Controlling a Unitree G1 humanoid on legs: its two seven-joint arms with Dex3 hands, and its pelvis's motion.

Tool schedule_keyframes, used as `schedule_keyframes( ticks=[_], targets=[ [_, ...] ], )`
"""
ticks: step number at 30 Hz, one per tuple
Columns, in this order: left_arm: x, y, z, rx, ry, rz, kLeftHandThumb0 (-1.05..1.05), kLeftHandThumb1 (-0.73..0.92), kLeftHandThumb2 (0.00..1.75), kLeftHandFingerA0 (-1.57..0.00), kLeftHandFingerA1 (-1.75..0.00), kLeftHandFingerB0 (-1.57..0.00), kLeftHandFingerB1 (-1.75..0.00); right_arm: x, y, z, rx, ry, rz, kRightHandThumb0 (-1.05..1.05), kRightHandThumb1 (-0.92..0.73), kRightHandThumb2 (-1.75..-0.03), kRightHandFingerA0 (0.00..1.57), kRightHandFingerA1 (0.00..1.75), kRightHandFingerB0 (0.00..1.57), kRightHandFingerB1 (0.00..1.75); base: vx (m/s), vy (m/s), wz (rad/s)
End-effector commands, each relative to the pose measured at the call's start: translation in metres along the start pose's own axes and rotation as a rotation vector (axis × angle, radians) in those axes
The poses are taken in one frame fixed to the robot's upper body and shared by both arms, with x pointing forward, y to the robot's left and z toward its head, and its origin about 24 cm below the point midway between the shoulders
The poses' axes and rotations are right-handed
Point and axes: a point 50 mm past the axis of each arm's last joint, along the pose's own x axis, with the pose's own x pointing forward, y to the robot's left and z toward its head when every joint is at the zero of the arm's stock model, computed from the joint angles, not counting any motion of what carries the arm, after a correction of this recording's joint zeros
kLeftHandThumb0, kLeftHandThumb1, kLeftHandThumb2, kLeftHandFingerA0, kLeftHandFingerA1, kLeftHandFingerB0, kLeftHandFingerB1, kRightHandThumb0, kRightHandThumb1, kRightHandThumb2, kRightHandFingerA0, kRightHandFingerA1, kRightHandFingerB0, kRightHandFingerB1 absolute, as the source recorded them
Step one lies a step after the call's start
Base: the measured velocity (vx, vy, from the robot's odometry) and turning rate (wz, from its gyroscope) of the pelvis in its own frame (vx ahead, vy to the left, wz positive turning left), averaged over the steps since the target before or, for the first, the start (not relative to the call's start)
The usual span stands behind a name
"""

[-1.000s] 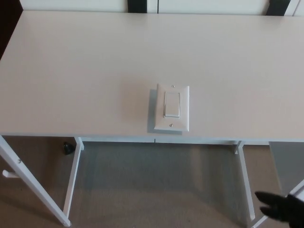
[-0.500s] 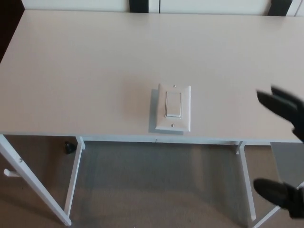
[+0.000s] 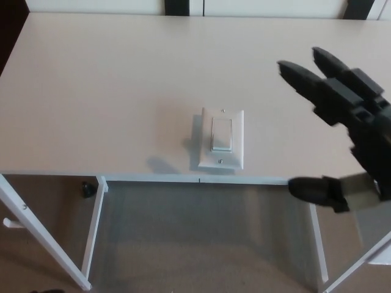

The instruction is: The robot walk towards a table in front and then clicks the light switch button using the right hand's index finger

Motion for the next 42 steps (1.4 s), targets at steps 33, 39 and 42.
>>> schedule_keyframes(
  ticks=[33, 39, 42],
  targets=[
    [0.010, 0.010, 0.016, 0.049, 0.017, -0.003, -0.28, 0.63, 0.58, -0.50, -0.59, -0.36, -0.45, 0.048, 0.093, -0.050, -0.766, 0.234, 0.404, -0.99, -0.60, -0.98, 0.00, 0.03, 0.00, 0.01, 0.00, 0.000, 0.00],
    [0.010, 0.009, 0.017, 0.037, 0.018, -0.002, -0.26, 0.66, 0.59, -0.48, -0.57, -0.34, -0.44, 0.052, 0.096, -0.046, -0.772, 0.223, 0.397, -1.01, -0.62, -0.97, 0.00, 0.00, 0.08, 0.03, 0.00, 0.000, 0.00],
    [0.009, 0.010, 0.017, 0.052, 0.014, -0.003, -0.28, 0.65, 0.59, -0.49, -0.58, -0.35, -0.44, 0.053, 0.098, -0.045, -0.775, 0.220, 0.394, -1.01, -0.61, -0.98, 0.00, 0.01, 0.03, 0.03, 0.00, 0.000, 0.00]
  ],
)
